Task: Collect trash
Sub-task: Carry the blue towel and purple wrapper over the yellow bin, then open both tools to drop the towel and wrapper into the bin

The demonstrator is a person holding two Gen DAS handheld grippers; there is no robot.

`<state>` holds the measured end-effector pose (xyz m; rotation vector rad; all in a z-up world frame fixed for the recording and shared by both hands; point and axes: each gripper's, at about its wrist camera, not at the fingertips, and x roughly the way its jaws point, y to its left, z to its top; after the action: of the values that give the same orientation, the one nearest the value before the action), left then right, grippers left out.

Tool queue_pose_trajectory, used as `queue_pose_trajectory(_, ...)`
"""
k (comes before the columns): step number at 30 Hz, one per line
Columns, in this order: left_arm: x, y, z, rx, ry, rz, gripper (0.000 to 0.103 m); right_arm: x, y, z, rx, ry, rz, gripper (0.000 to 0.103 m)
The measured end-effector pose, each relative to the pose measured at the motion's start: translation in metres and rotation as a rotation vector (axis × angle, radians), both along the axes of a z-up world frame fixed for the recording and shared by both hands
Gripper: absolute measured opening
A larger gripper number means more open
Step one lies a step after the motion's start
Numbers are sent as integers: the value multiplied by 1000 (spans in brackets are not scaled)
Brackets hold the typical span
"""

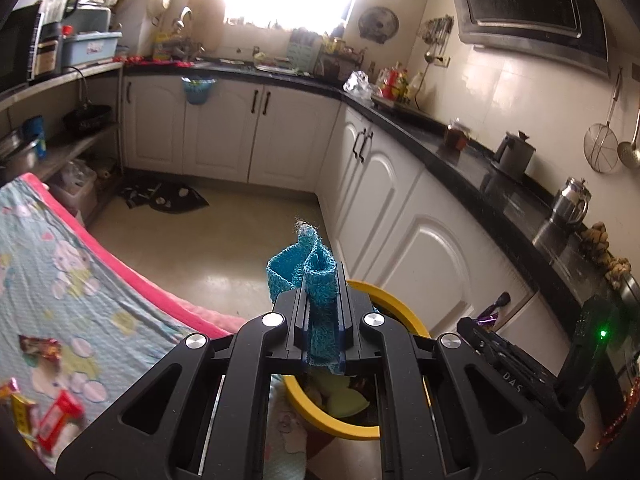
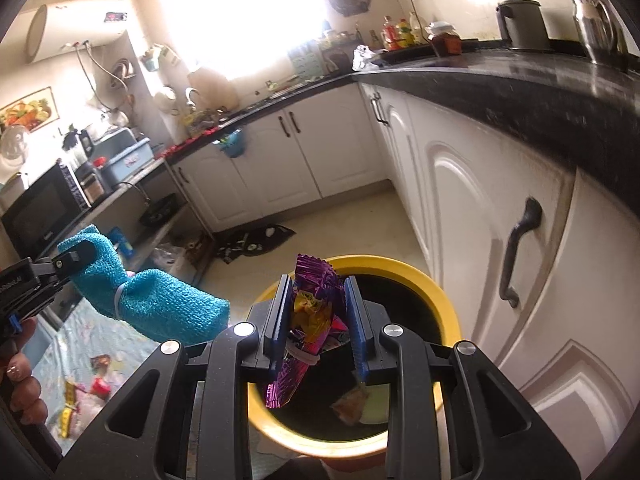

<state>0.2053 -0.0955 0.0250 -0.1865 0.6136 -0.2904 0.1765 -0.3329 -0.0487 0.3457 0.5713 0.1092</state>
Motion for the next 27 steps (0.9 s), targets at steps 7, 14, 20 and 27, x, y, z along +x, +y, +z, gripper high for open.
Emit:
queue_pose_trajectory(7,16,-21,-29,14,58,-28,5,10,-3,-26,-17,62,-30,27)
queue_pose_trajectory(14,29,-31,-53,9,112,-45,6,14,2,-41,-37,99,-22,31)
queue_pose_trajectory(20,38,-31,-69,-20,158,-48,7,20,3,-49,-30,131,-8,33)
queue_pose_trajectory(27,42,-28,-80,-39,190,-46,20,24,1,-54,-17,160,-18,55)
